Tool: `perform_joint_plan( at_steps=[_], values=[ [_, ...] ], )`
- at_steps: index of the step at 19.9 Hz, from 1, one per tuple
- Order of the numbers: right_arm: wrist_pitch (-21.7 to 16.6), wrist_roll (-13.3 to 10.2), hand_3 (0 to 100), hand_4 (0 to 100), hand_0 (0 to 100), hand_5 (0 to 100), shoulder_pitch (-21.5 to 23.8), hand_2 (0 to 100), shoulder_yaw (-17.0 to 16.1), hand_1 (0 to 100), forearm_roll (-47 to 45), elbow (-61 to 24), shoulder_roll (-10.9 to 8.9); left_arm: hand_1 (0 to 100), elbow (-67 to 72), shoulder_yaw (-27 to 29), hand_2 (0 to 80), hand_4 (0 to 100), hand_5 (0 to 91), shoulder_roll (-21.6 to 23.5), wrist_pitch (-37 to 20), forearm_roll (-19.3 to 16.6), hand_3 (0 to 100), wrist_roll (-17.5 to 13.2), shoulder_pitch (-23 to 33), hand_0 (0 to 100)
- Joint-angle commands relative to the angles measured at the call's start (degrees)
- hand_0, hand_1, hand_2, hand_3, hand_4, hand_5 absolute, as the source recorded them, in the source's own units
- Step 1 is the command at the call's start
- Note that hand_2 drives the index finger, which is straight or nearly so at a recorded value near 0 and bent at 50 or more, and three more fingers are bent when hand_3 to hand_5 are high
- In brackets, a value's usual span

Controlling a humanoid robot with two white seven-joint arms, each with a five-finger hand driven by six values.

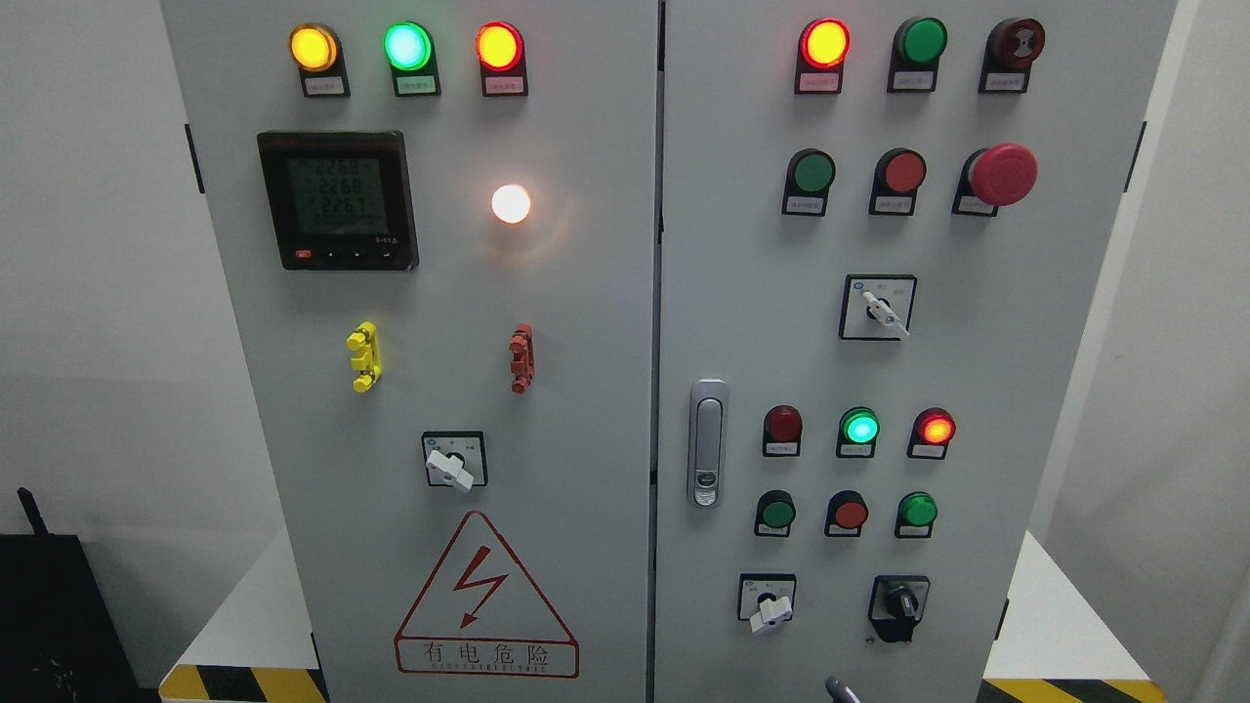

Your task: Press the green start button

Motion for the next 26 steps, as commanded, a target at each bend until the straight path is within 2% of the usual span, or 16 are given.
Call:
perform_joint_plan(
  at_steps=[1,10,14,20,22,26],
  values=[
    [0.06,-0.04,0,0,0,0,0.00,0,0.07,9,0.00,-0.09,0.00,56,-0.01,0.00,0.0,0,0.0,0.00,0.02,0.00,0,-0.01,0.00,12],
    [-0.20,0.05,0,0,0,0,-0.09,0,-0.02,9,0.52,0.00,-0.09,56,-0.01,0.00,0.0,0,0.0,0.00,0.02,0.00,0,-0.01,0.00,12],
    [-0.56,0.05,0,0,0,0,-0.52,0,-0.37,12,1.14,0.09,-0.18,56,-0.01,0.00,0.0,0,0.0,0.00,0.02,0.00,0,-0.01,0.00,12],
    [-0.56,-0.12,0,0,0,0,-2.72,0,-1.42,17,4.82,0.17,-0.18,56,-0.01,0.08,0.0,0,0.0,0.00,0.02,0.00,0,-0.01,0.00,12],
    [-0.56,-0.56,4,0,0,0,-4.03,0,-1.95,18,6.67,0.44,-0.09,56,-0.01,0.00,0.0,0,0.0,0.00,0.02,0.00,0,-0.01,0.09,12],
    [-0.56,-1.00,12,14,0,0,-6.15,0,-3.27,21,11.42,0.70,-0.09,56,0.00,0.00,0.0,0,0.0,0.00,0.02,0.00,0,-0.01,0.00,12]
  ],
)
